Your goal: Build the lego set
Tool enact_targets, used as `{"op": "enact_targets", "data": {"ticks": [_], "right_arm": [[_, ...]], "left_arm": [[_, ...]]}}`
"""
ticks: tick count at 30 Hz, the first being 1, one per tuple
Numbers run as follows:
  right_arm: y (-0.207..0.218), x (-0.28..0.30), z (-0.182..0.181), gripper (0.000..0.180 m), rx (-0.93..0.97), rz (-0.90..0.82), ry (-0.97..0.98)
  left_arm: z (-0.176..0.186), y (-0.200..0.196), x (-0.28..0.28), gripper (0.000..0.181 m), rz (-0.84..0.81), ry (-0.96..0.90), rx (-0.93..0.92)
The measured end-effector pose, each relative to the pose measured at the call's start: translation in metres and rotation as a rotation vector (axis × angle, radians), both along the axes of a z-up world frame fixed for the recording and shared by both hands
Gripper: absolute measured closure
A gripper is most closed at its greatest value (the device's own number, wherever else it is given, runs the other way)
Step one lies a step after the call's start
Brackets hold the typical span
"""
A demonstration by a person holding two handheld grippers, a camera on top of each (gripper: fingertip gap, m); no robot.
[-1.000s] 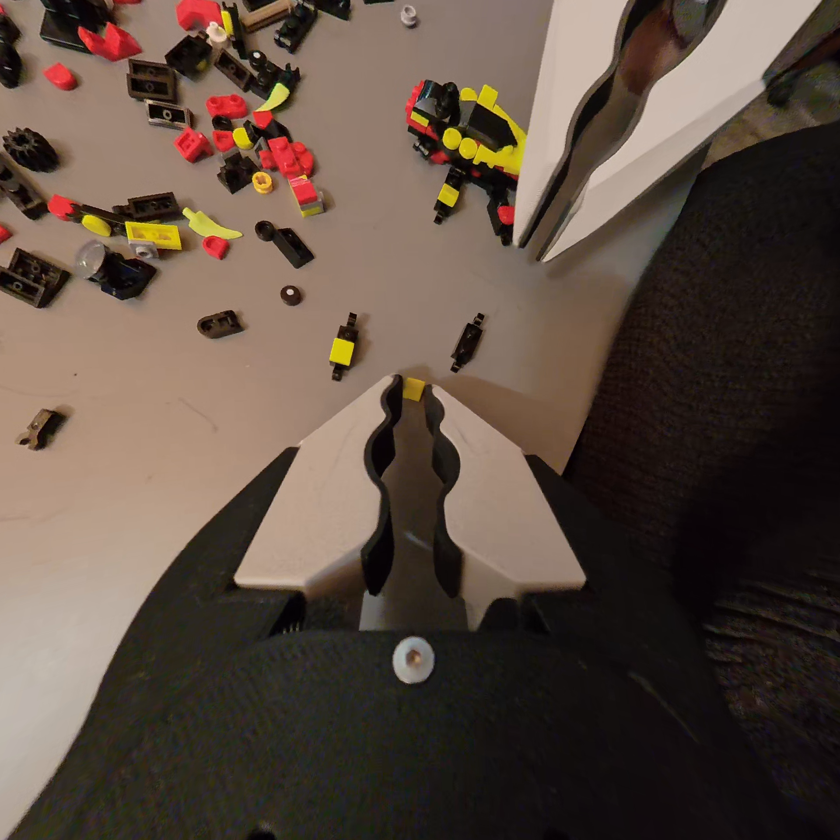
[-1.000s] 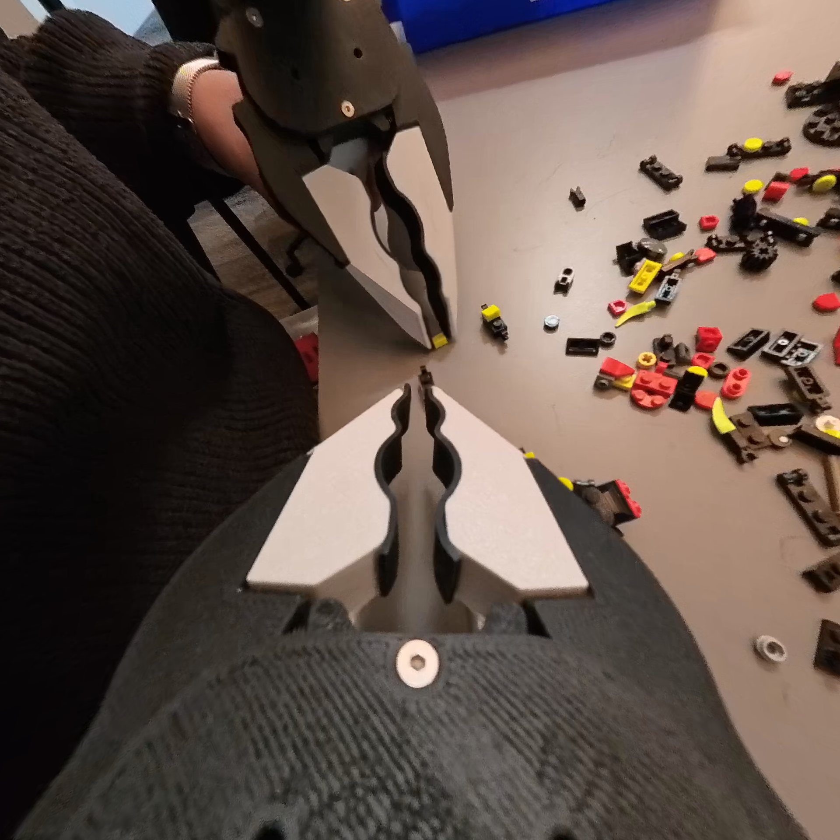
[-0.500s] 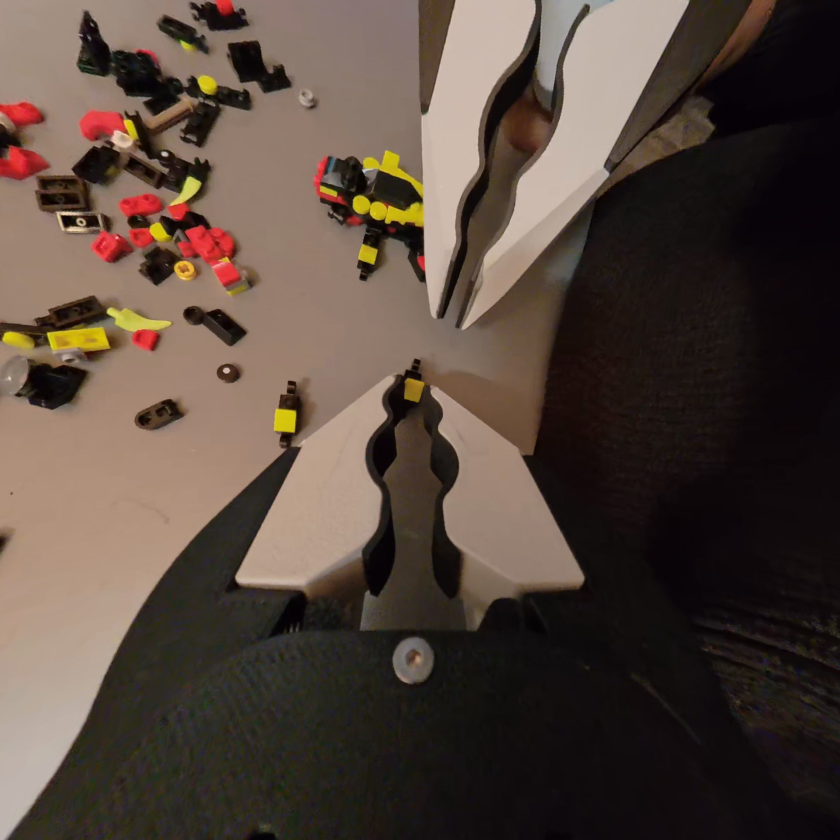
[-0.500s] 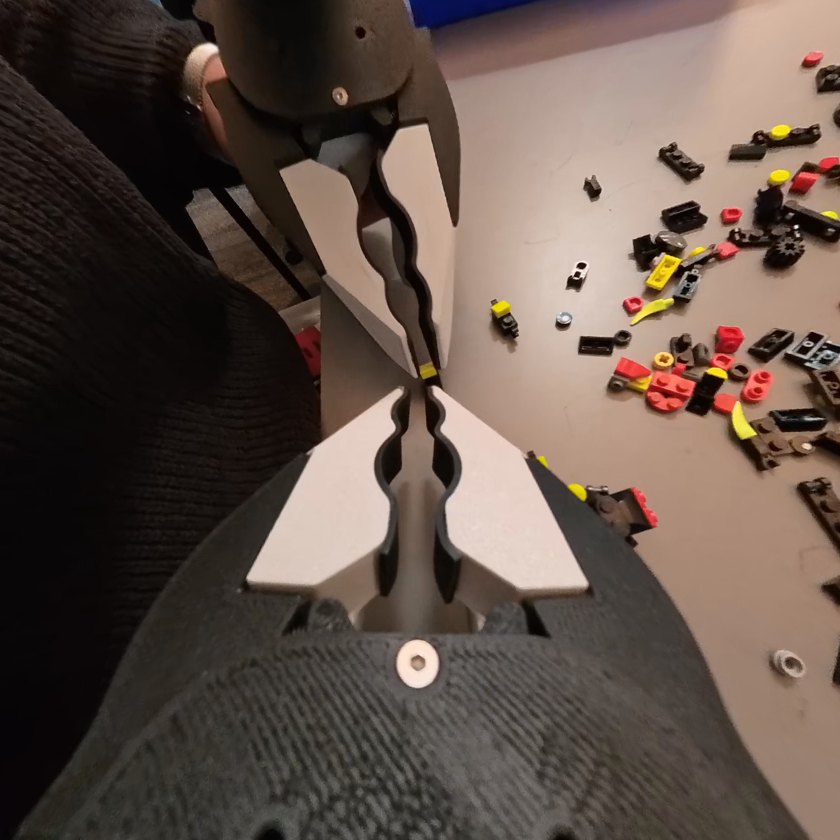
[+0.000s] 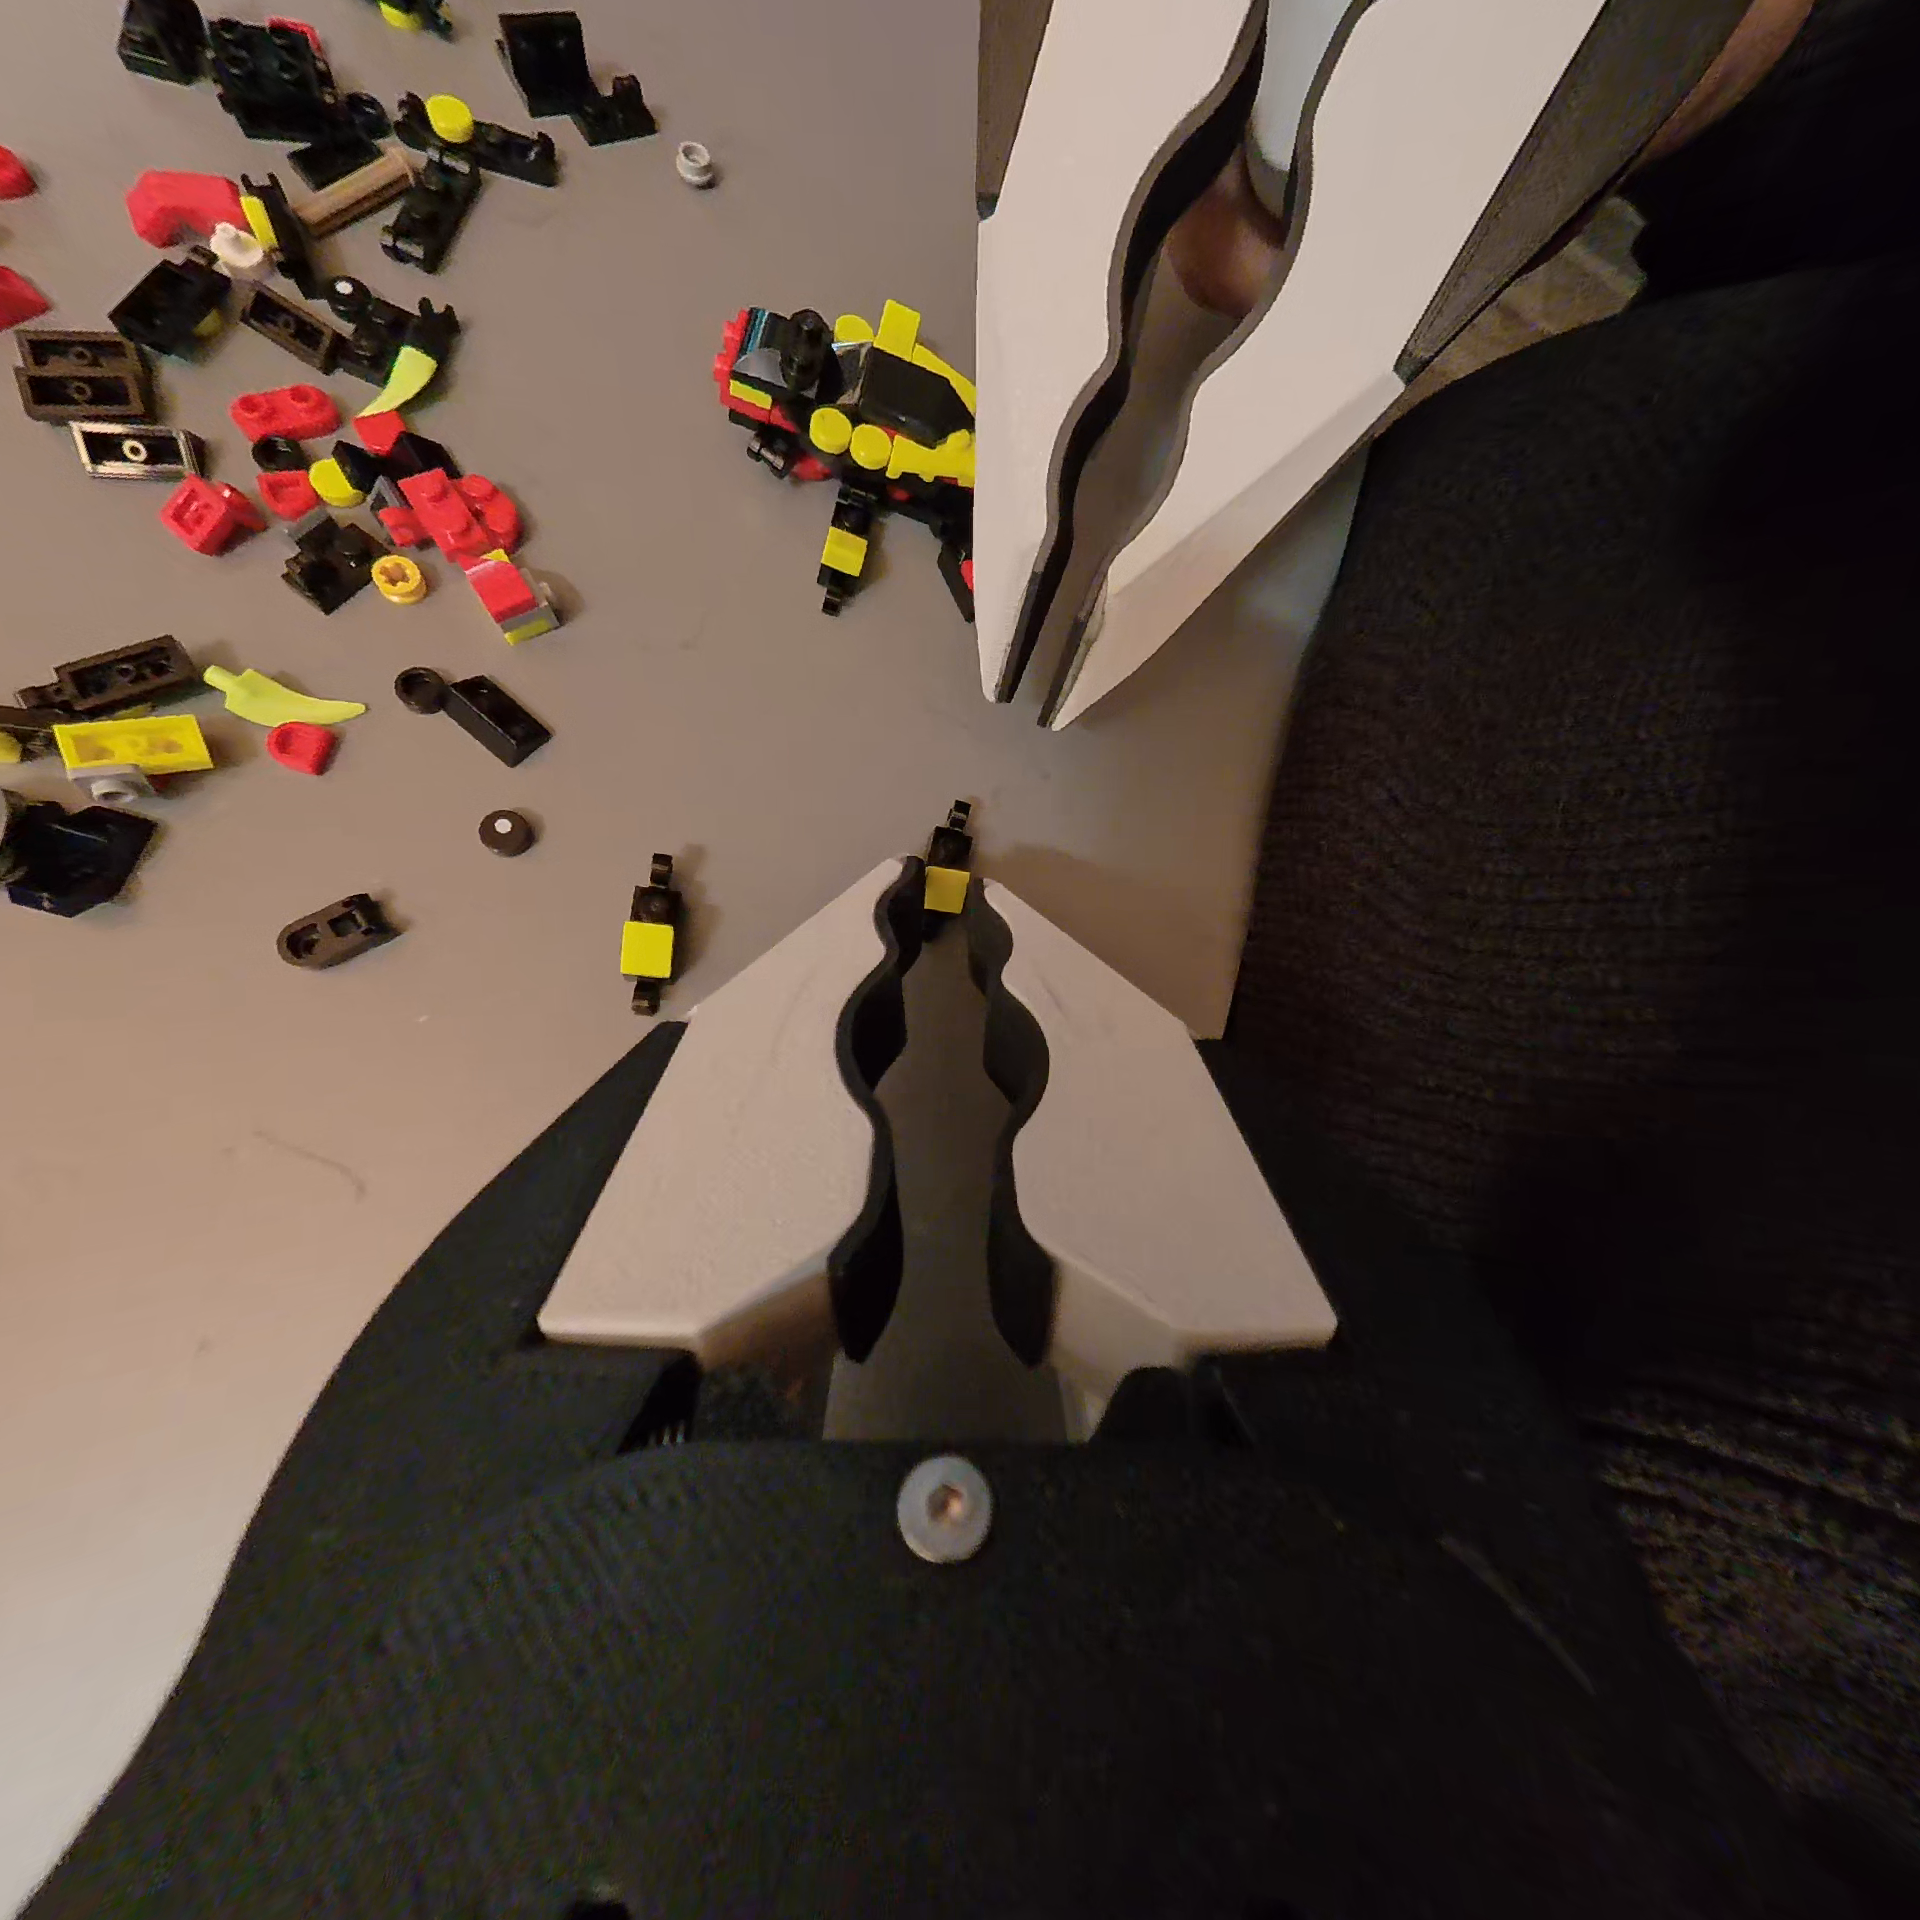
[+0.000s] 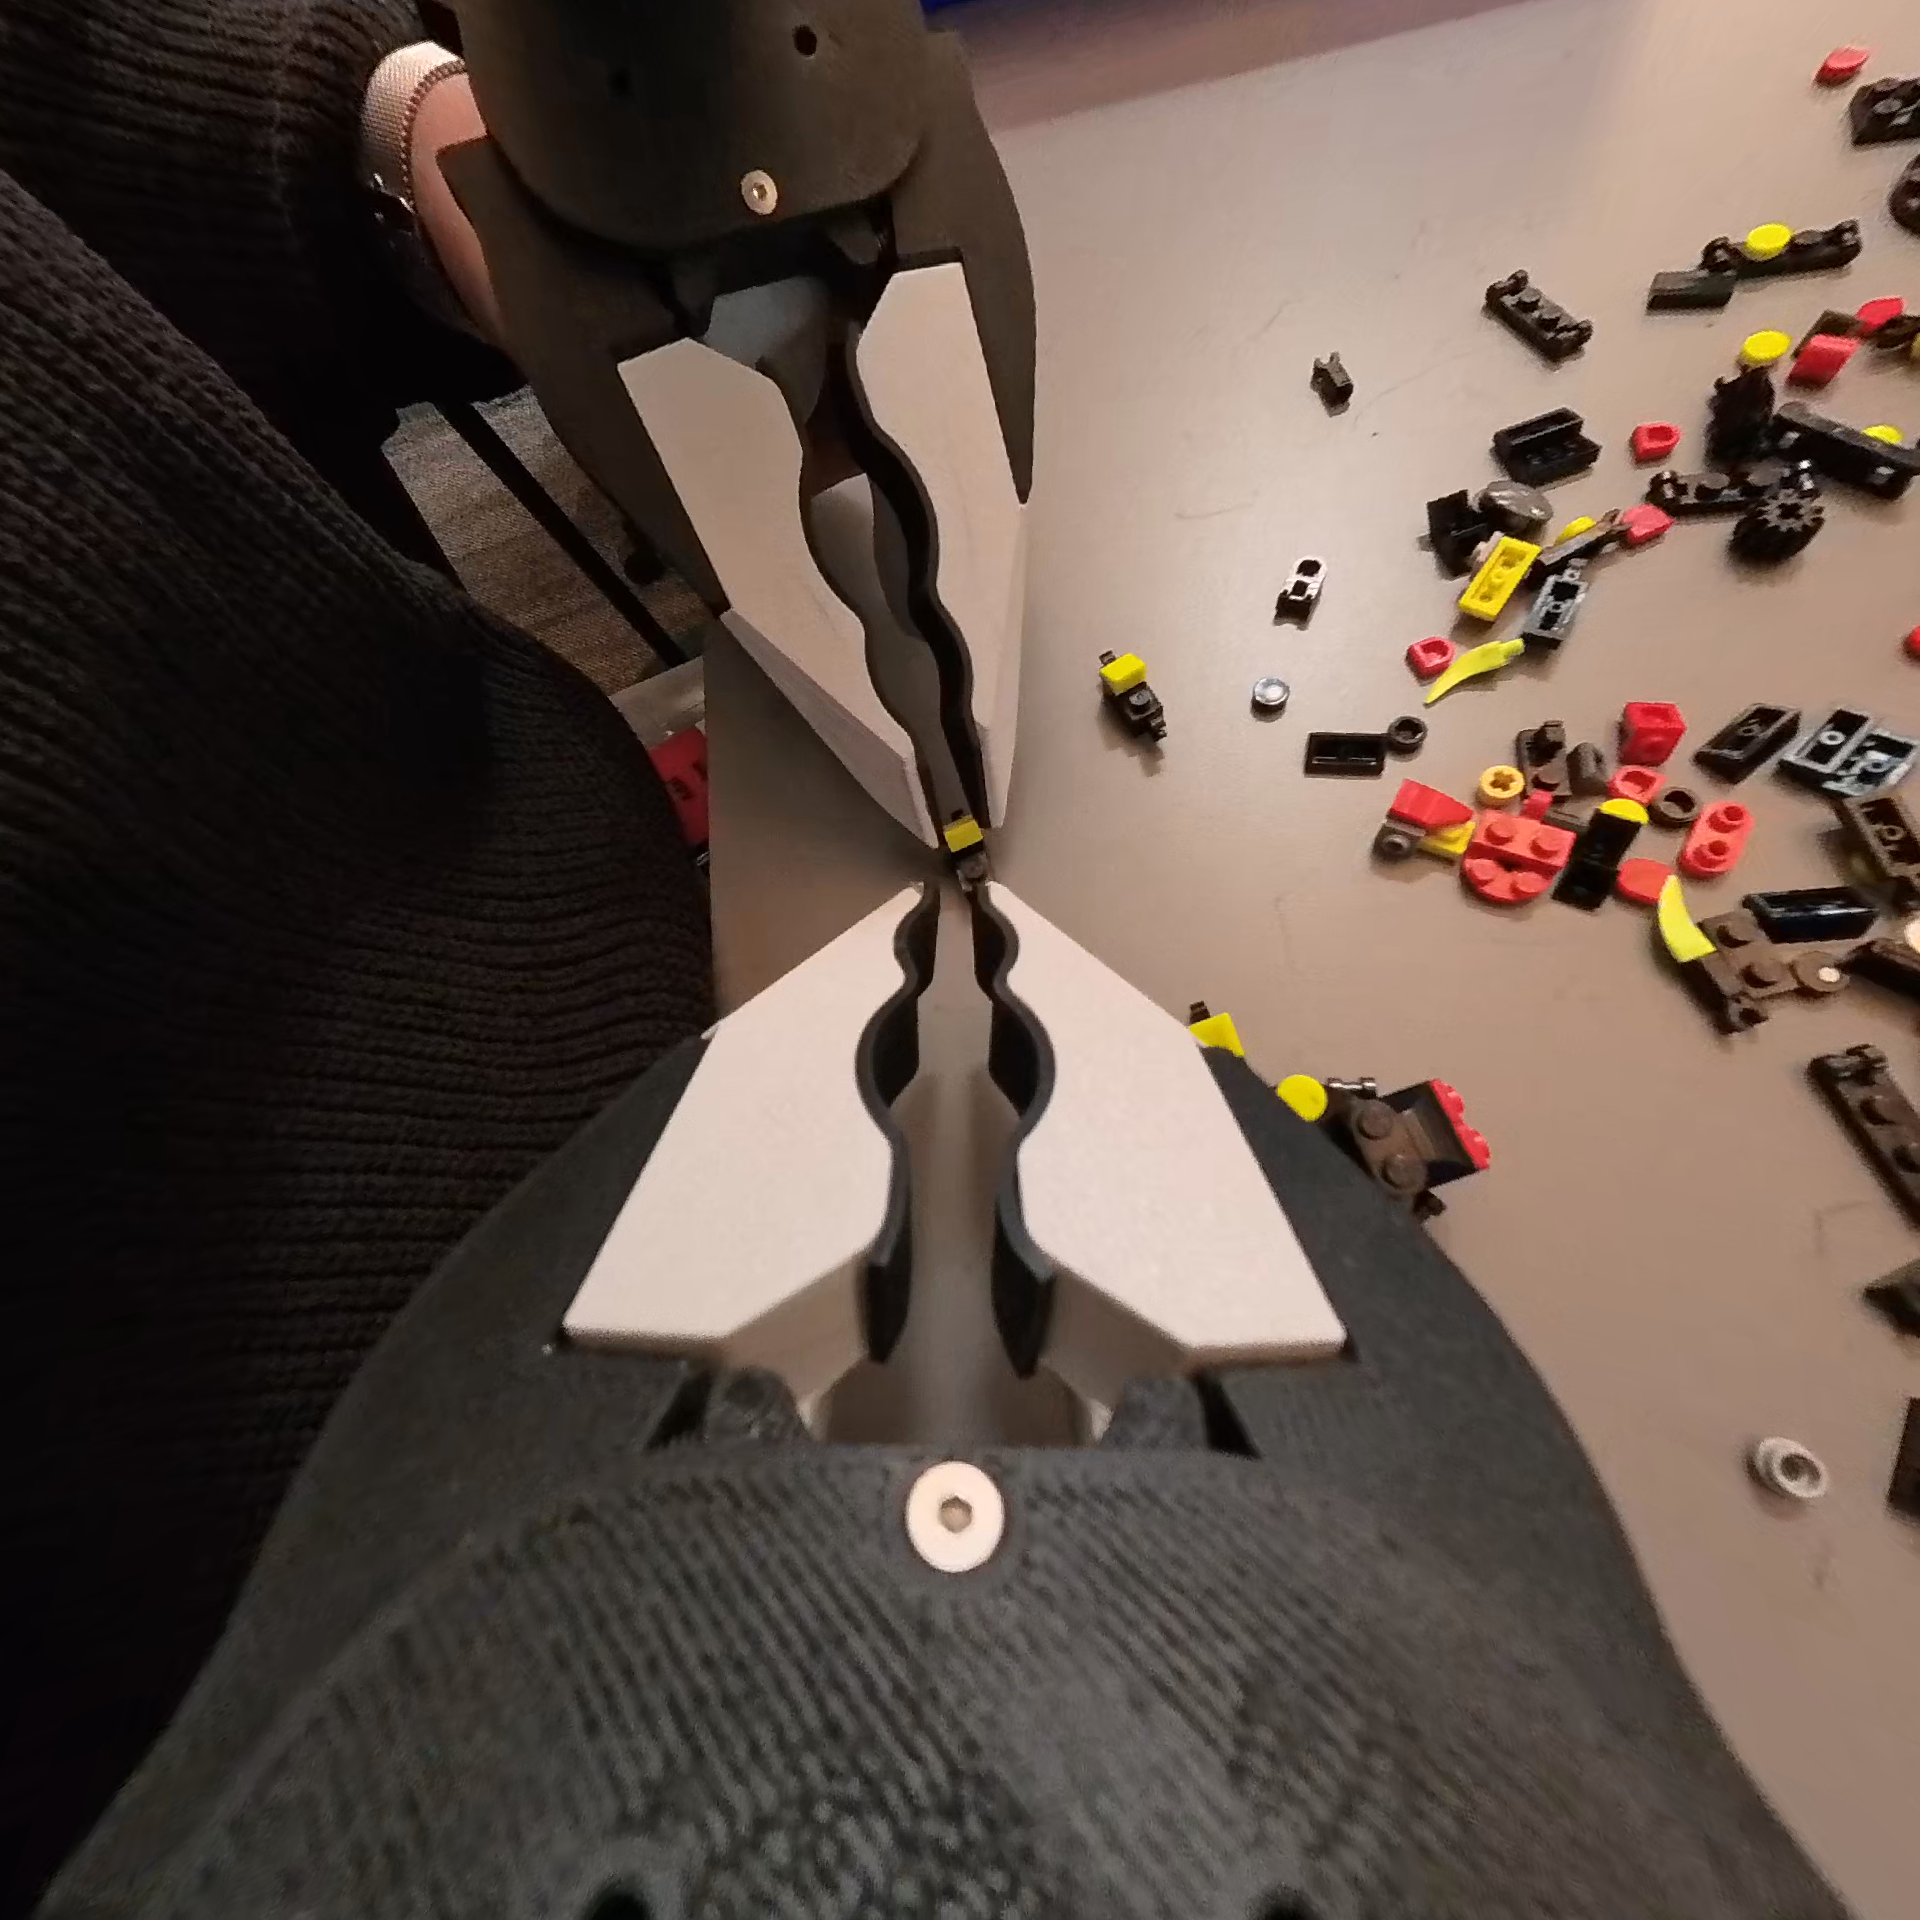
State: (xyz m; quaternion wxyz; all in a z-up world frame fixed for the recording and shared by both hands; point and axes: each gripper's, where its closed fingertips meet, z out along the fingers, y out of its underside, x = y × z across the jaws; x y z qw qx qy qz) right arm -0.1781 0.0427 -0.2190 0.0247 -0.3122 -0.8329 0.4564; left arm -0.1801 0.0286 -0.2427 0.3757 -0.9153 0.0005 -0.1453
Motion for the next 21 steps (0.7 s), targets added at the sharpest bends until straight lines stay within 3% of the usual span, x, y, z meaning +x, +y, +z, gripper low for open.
{"op": "enact_targets", "data": {"ticks": [12,21], "right_arm": [[-0.014,-0.002,-0.005,0.175,-0.047,-0.038,-0.107],[-0.014,-0.002,-0.021,0.175,0.112,-0.007,-0.045]], "left_arm": [[0.0,0.001,0.002,0.175,-0.003,0.03,-0.01],[0.0,0.001,0.002,0.175,-0.007,0.056,-0.012]]}}
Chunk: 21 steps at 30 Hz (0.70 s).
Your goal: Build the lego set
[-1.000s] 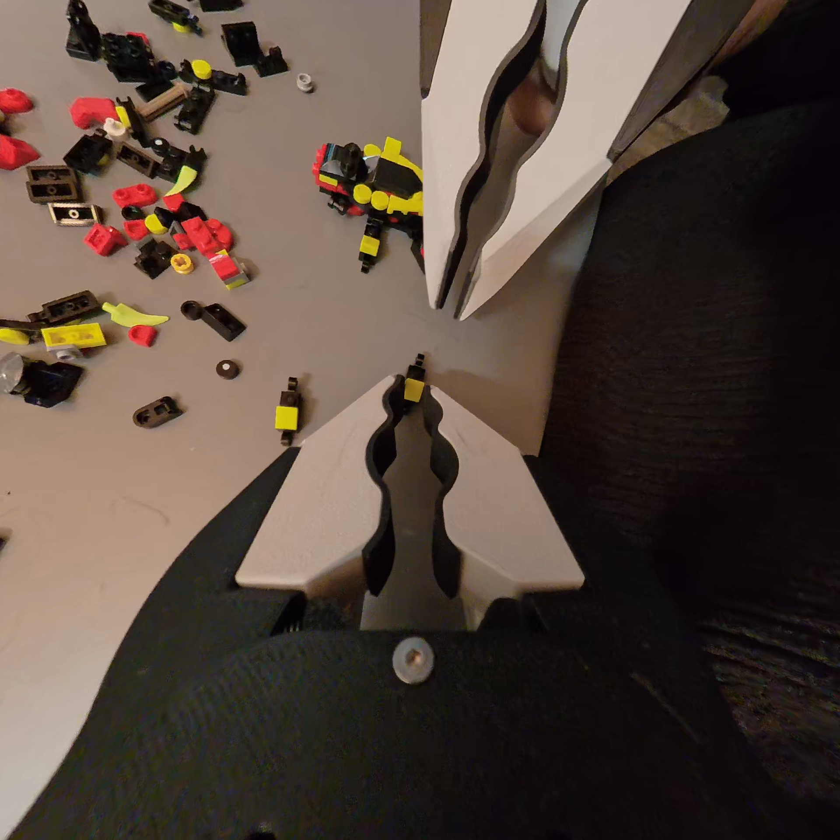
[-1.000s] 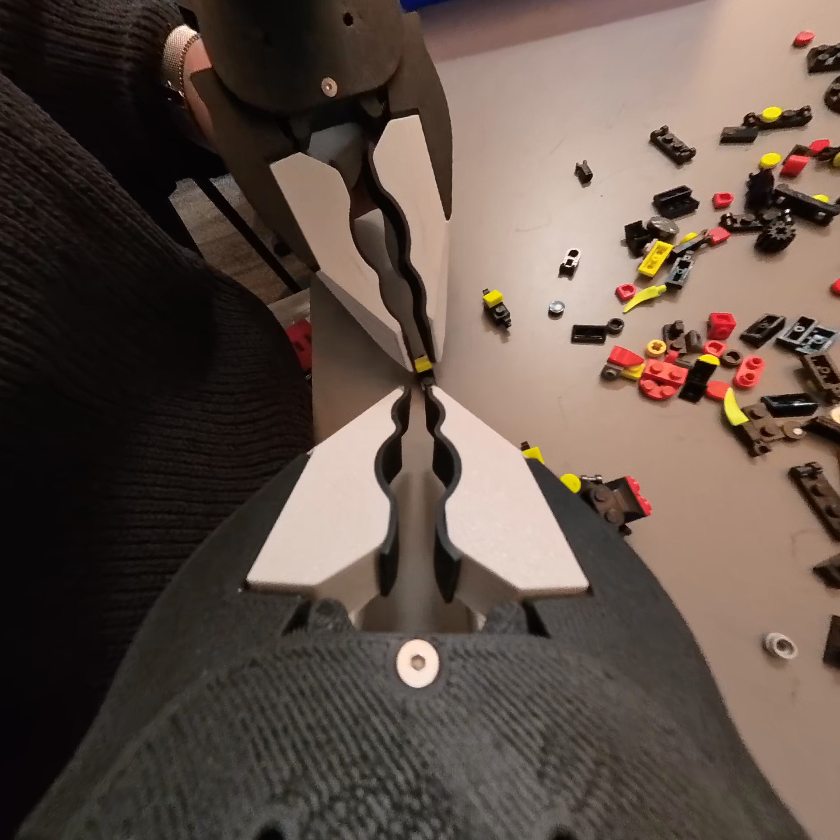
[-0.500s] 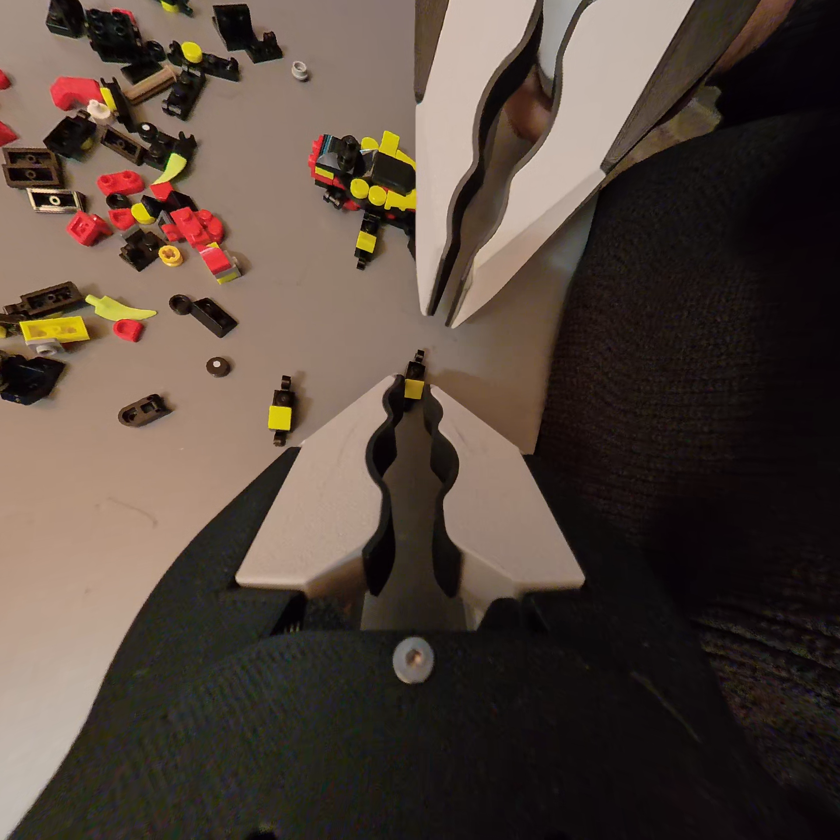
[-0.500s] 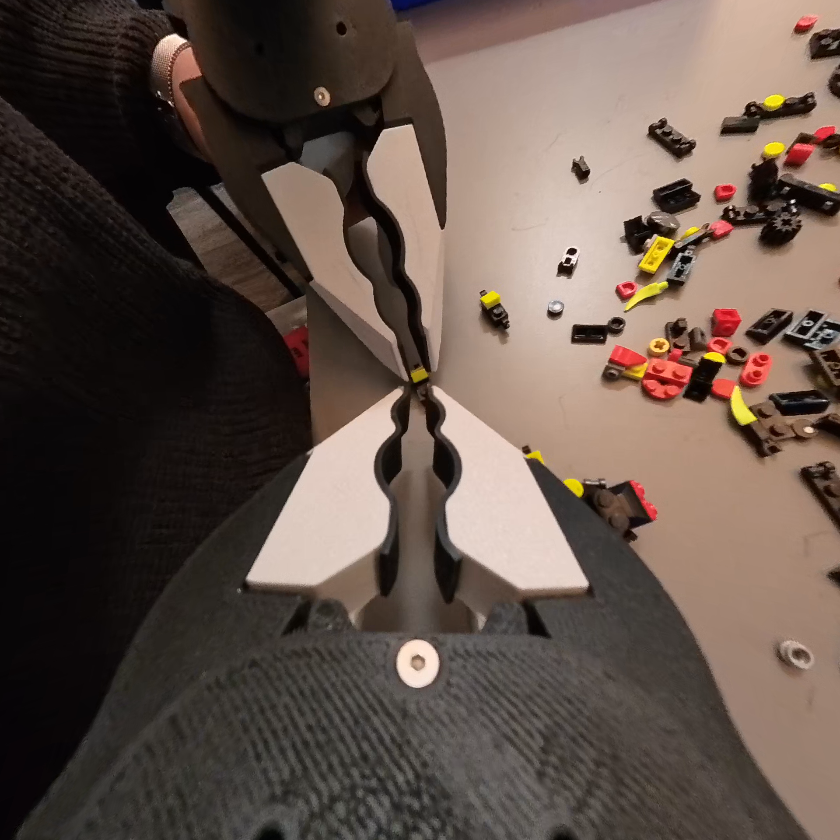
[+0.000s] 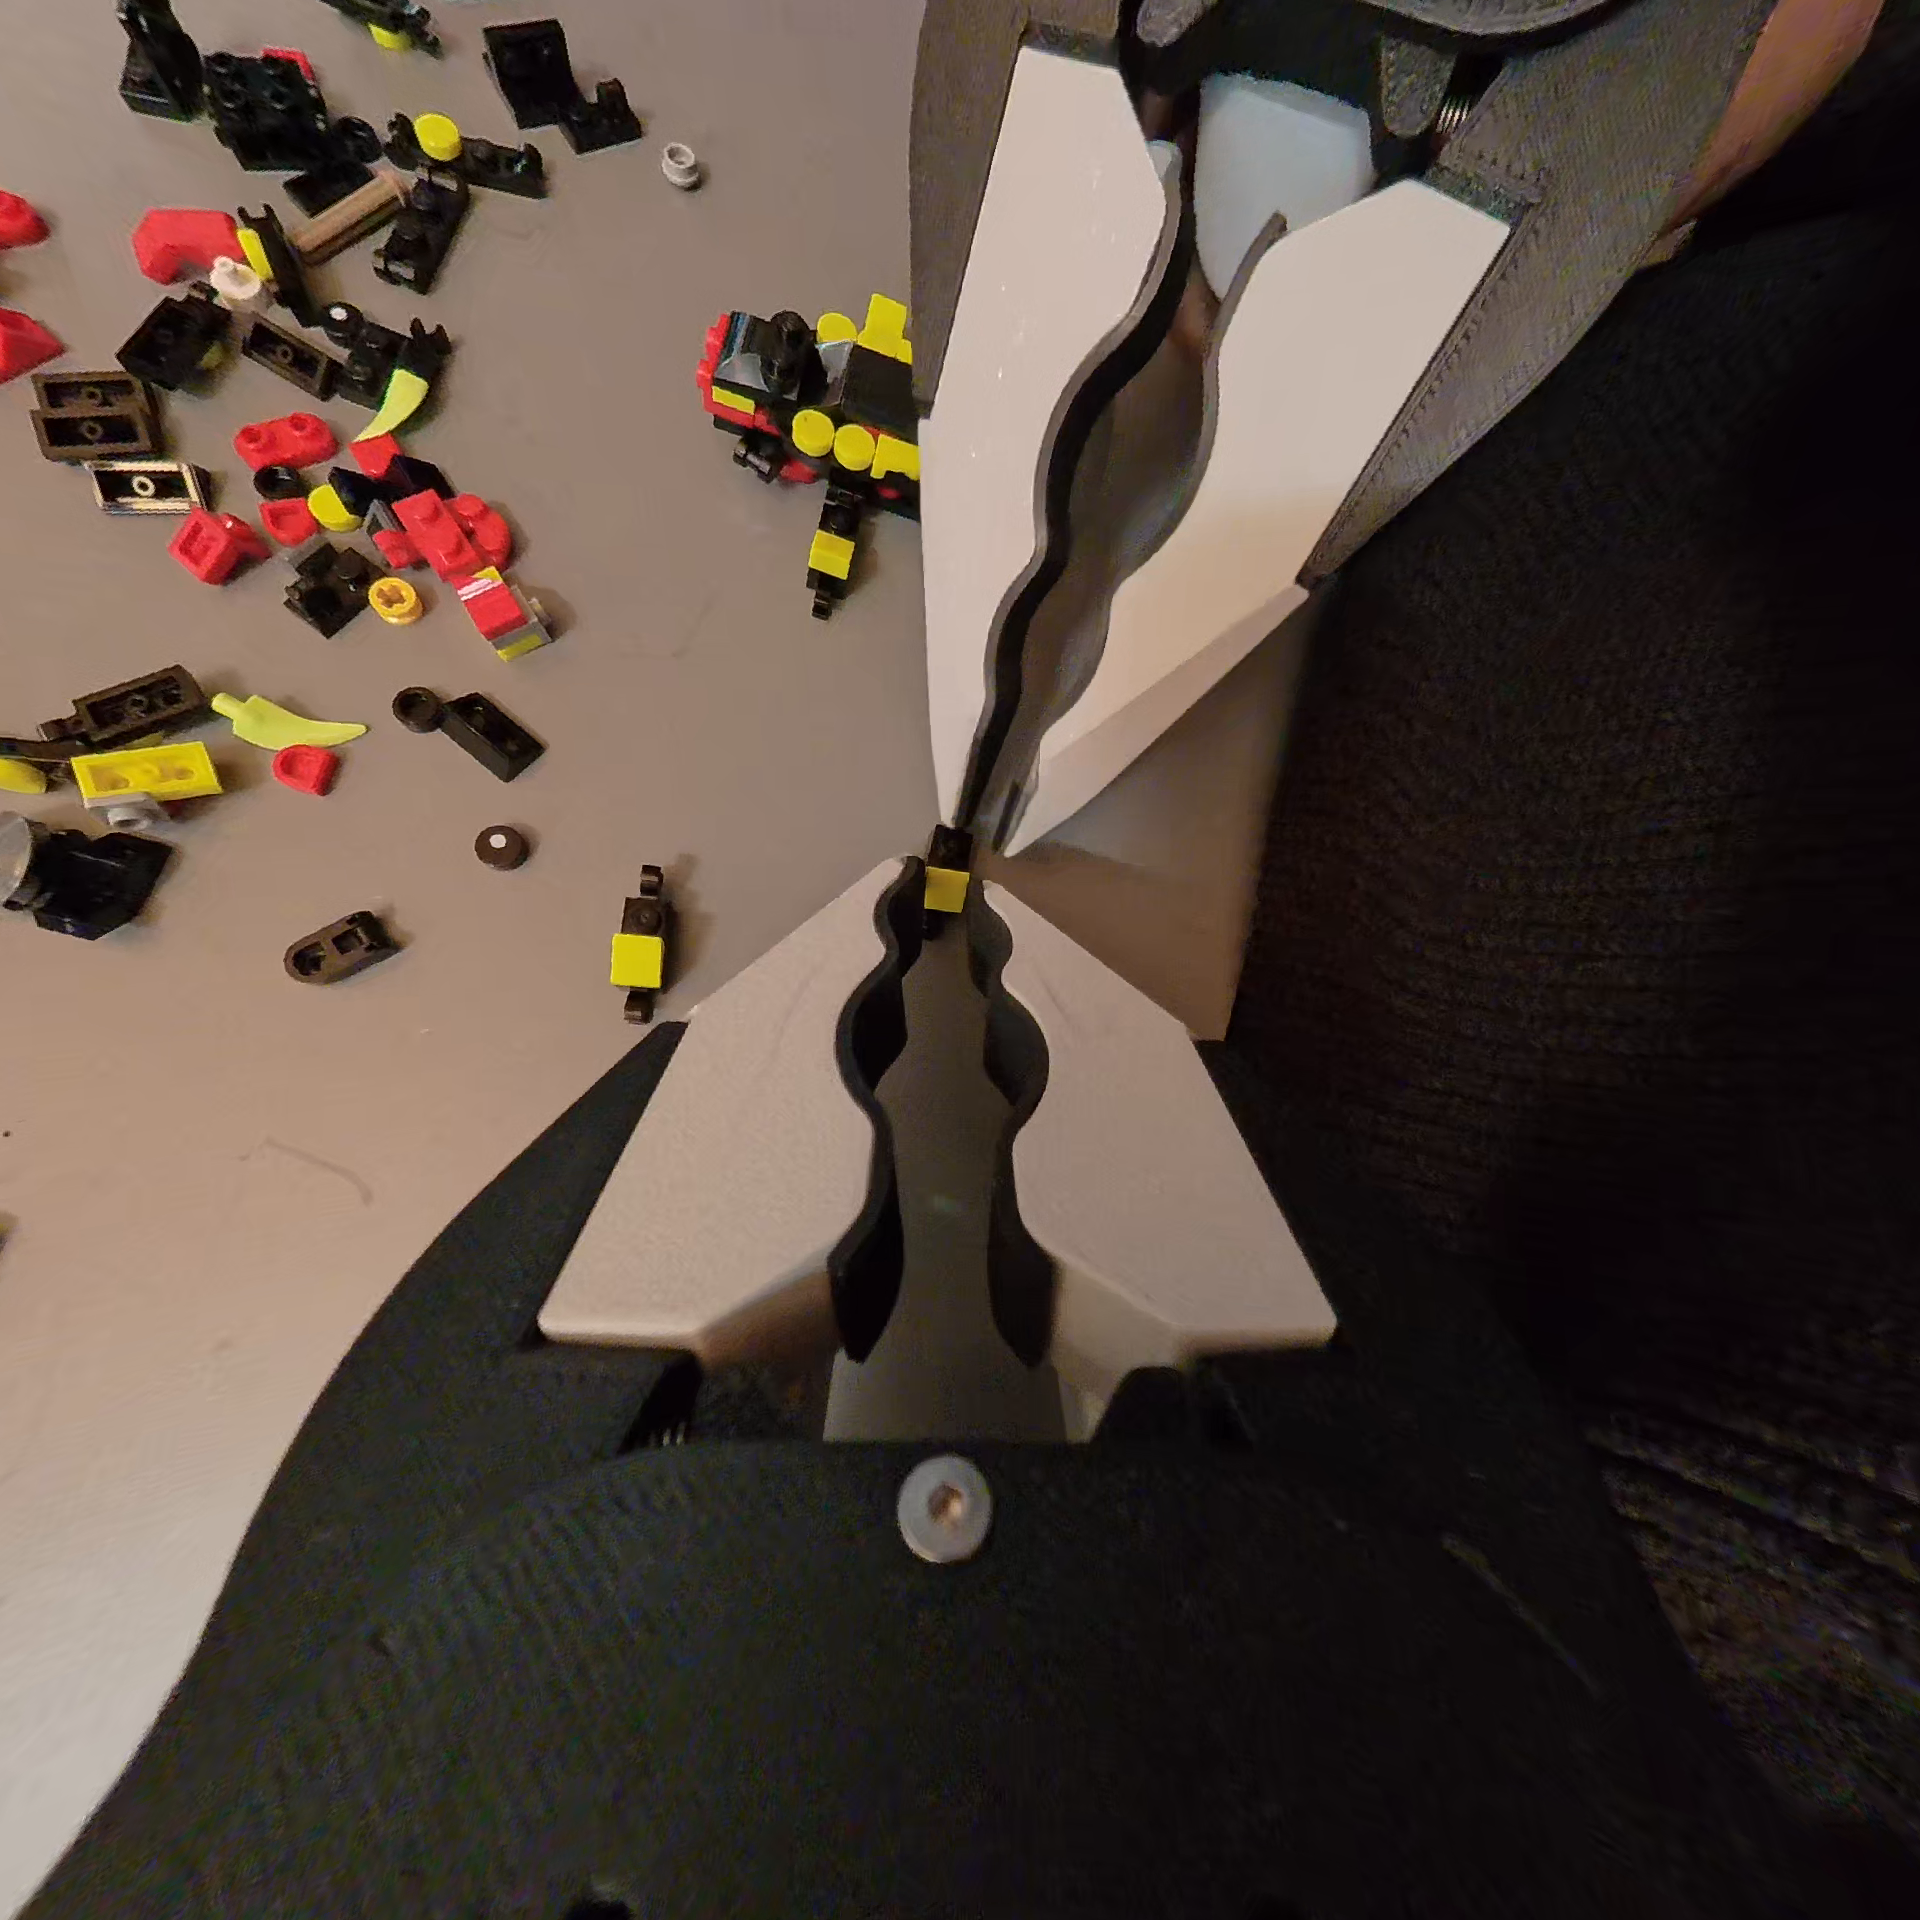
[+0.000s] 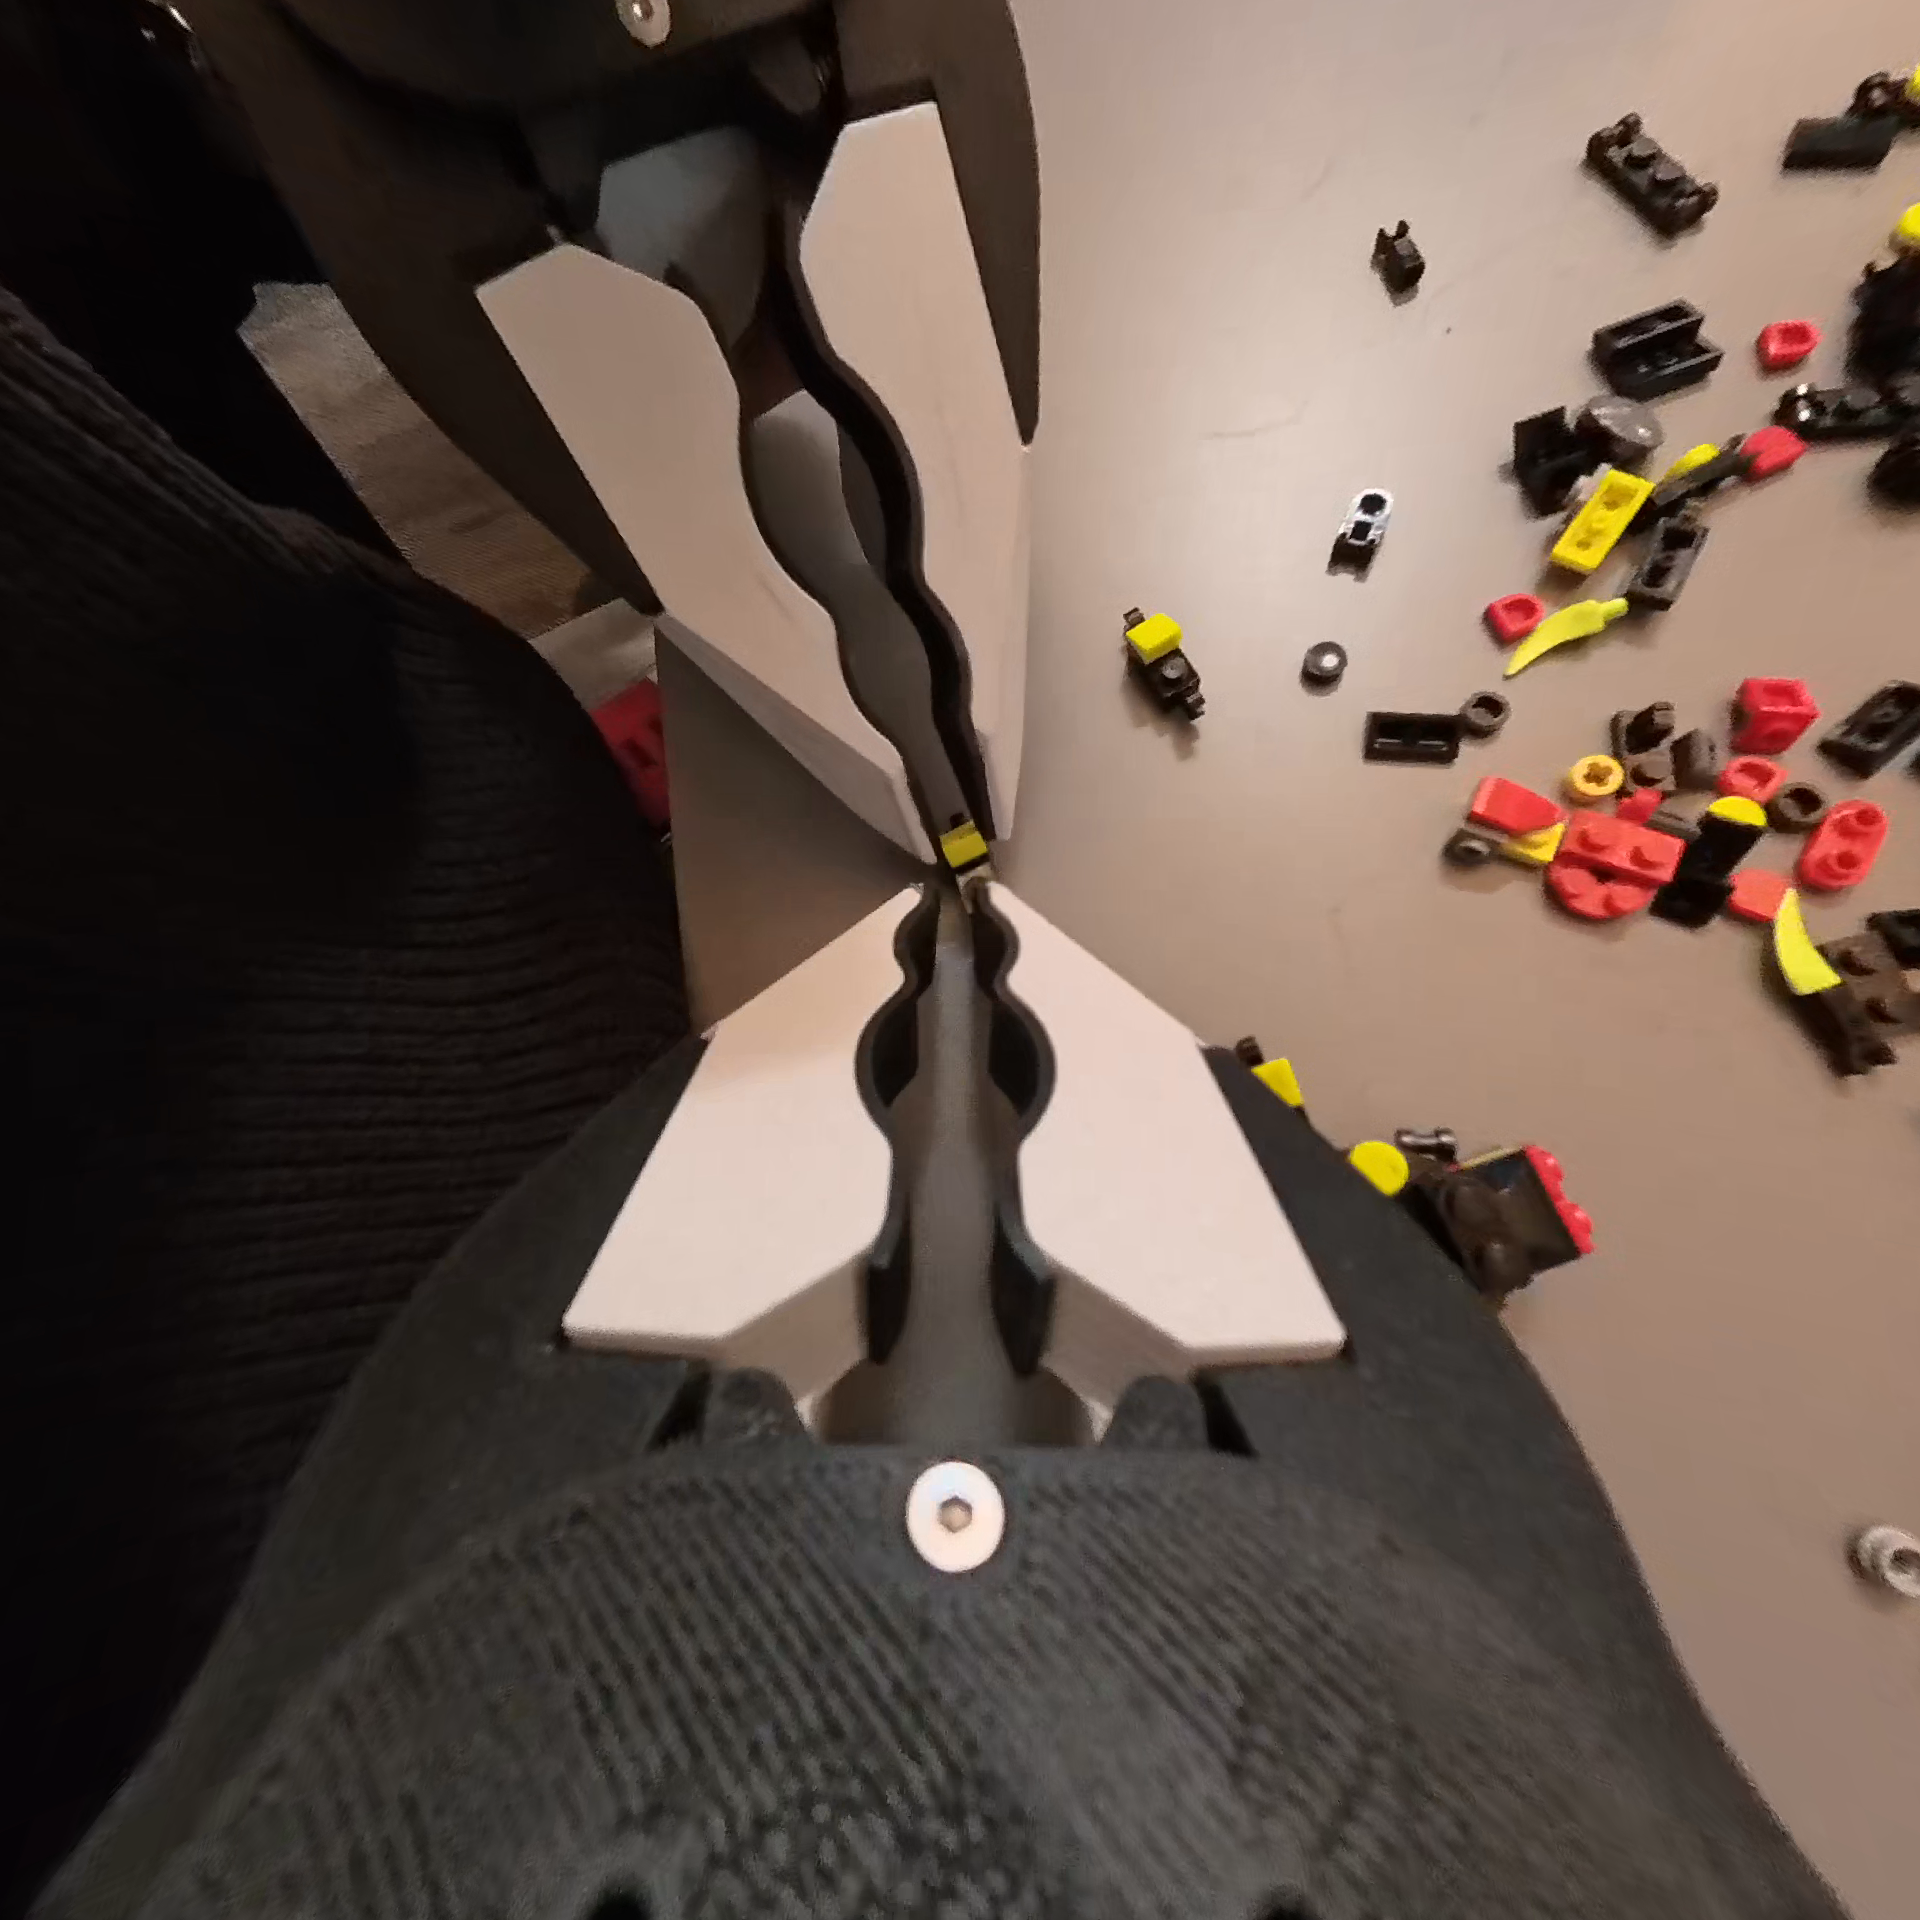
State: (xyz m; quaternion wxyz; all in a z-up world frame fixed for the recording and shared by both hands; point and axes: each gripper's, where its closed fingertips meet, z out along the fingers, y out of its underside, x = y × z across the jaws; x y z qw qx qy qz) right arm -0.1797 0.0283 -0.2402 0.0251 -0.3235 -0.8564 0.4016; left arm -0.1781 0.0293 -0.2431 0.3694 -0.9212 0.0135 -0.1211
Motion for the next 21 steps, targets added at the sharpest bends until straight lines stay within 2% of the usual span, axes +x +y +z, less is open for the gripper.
{"op": "enact_targets", "data": {"ticks": [10,21], "right_arm": [[0.0011,-0.0027,-0.0035,0.18,0.014,0.002,0.007],[0.0,-0.0028,-0.0035,0.18,0.016,0.014,0.016]], "left_arm": [[-0.0007,-0.0004,0.0,0.175,0.013,0.05,-0.075],[-0.0015,0.0008,0.0053,0.176,0.004,-0.003,-0.149]]}}
